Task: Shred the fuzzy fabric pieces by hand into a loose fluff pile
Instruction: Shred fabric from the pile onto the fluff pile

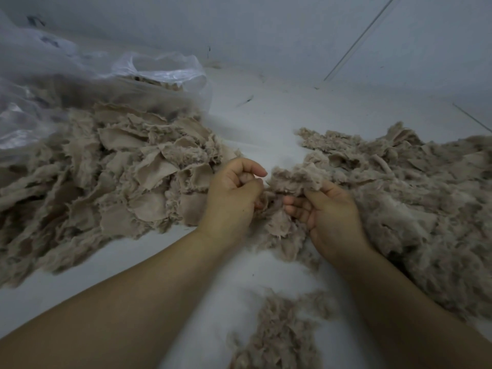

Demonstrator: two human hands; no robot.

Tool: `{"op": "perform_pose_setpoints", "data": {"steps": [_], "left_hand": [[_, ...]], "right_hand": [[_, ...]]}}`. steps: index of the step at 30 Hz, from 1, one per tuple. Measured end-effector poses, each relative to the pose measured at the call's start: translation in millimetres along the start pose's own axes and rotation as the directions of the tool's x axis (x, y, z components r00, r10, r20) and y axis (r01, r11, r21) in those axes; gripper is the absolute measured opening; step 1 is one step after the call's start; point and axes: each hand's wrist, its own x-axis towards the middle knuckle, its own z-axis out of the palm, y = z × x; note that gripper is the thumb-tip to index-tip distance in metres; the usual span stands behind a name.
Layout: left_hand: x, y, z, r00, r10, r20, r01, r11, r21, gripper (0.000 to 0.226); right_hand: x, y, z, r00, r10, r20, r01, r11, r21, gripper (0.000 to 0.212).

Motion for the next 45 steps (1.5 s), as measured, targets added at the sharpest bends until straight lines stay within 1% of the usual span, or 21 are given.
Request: {"op": "perform_pose_setpoints", "data": {"steps": [4, 6, 8, 13, 17, 21, 22, 23, 25, 26, 27, 28, 29, 30, 31, 32, 34, 35, 37, 40, 45], "left_hand": [[-2.8, -6.9, 2.4, 0.989, 0.008, 0.147, -0.018, 0.998, 0.063, 0.019], [-2.2, -9.6, 1.2, 0.979, 0.013, 0.205, -0.038, 0.992, 0.119, 0.023], [-0.1, -11.4, -0.2, 0.975, -0.008, 0.223, -0.030, 0.986, 0.166, 0.029], [2.1, -11.1, -0.4, 0.985, 0.020, 0.174, -0.044, 0.990, 0.135, 0.020], [-2.0, -5.2, -2.0, 0.962, 0.020, 0.273, -0.051, 0.993, 0.106, 0.036], [-11.9, 3.0, 2.8, 0.947, 0.036, 0.320, -0.071, 0.993, 0.098, 0.025], [-12.9, 5.9, 1.9, 0.909, -0.003, 0.416, -0.021, 0.998, 0.051, 0.021], [-13.3, 8.8, -0.4, 0.823, -0.060, 0.565, 0.070, 0.998, 0.004, 0.020], [-13.9, 16.1, -5.6, 0.531, -0.197, 0.824, 0.274, 0.960, 0.054, 0.023], [-14.7, 16.7, -7.1, 0.465, -0.238, 0.853, 0.287, 0.952, 0.108, 0.022], [-14.5, 14.2, -6.5, 0.510, -0.254, 0.822, 0.256, 0.957, 0.136, 0.017], [-14.1, 10.8, -4.8, 0.642, -0.225, 0.733, 0.170, 0.974, 0.150, 0.011], [-12.8, 6.9, -2.7, 0.796, -0.137, 0.590, 0.043, 0.984, 0.171, 0.011], [-10.2, 4.0, -1.4, 0.906, -0.008, 0.423, -0.088, 0.974, 0.208, 0.015], [-6.1, 0.9, -0.8, 0.950, 0.086, 0.299, -0.162, 0.957, 0.241, 0.019], [-2.1, -2.7, -1.2, 0.962, 0.112, 0.248, -0.179, 0.947, 0.267, 0.031], [1.8, -9.6, -4.2, 0.962, 0.066, 0.264, -0.151, 0.937, 0.315, 0.053], [2.1, -13.2, -4.9, 0.956, 0.062, 0.285, -0.161, 0.928, 0.337, 0.046], [3.3, -17.5, -3.7, 0.961, 0.127, 0.245, -0.218, 0.893, 0.394, 0.008], [7.3, -21.7, -2.9, 0.985, 0.113, 0.128, -0.158, 0.890, 0.428, 0.015], [11.3, -24.0, -7.4, 0.997, 0.054, 0.061, -0.076, 0.886, 0.458, 0.016]], "right_hand": [[-2.6, -0.7, -0.7, 0.999, 0.001, 0.044, 0.002, 0.999, -0.049, 0.018], [-3.7, -1.6, -0.8, 0.997, -0.019, 0.072, 0.024, 0.997, -0.080, 0.018], [-4.7, -1.5, -0.8, 0.995, -0.036, 0.098, 0.046, 0.994, -0.096, 0.016], [-3.8, -0.7, -0.8, 0.995, -0.036, 0.093, 0.045, 0.995, -0.092, 0.019], [-5.5, -0.6, 0.0, 0.992, -0.049, 0.119, 0.062, 0.992, -0.107, 0.019], [-6.8, -2.9, -0.2, 0.994, -0.042, 0.102, 0.047, 0.998, -0.041, 0.019], [-7.6, -4.0, 0.4, 0.994, -0.047, 0.102, 0.049, 0.999, -0.018, 0.021], [-8.7, -4.4, 1.1, 0.993, -0.054, 0.102, 0.054, 0.998, -0.006, 0.023], [-10.5, -5.0, 3.8, 0.995, -0.046, 0.085, 0.046, 0.999, -0.002, 0.021], [-10.7, -5.0, 4.6, 0.997, -0.035, 0.066, 0.034, 0.999, 0.005, 0.019], [-10.1, -4.8, 4.9, 0.998, -0.027, 0.055, 0.027, 1.000, 0.009, 0.019], [-9.4, -4.9, 4.8, 0.998, -0.028, 0.055, 0.028, 1.000, 0.002, 0.020], [-8.5, -5.1, 4.6, 0.997, -0.036, 0.063, 0.037, 0.999, -0.012, 0.021], [-7.9, -5.1, 4.3, 0.997, -0.044, 0.071, 0.046, 0.999, -0.023, 0.022], [-7.2, -4.5, 3.5, 0.996, -0.049, 0.075, 0.051, 0.998, -0.029, 0.023], [-6.4, -3.4, 3.0, 0.996, -0.050, 0.077, 0.053, 0.998, -0.033, 0.025], [-5.4, -1.0, 2.1, 0.995, -0.052, 0.085, 0.056, 0.998, -0.038, 0.028], [-4.7, 0.0, 1.9, 0.994, -0.052, 0.092, 0.055, 0.998, -0.037, 0.028], [-3.2, 0.9, 1.0, 0.996, -0.045, 0.083, 0.047, 0.999, -0.019, 0.029], [-1.5, 0.9, 1.1, 0.999, -0.041, 0.004, 0.041, 0.999, 0.007, 0.027], [1.1, 0.7, 5.9, 0.986, 0.007, -0.165, 0.018, 0.989, 0.149, 0.028]]}}
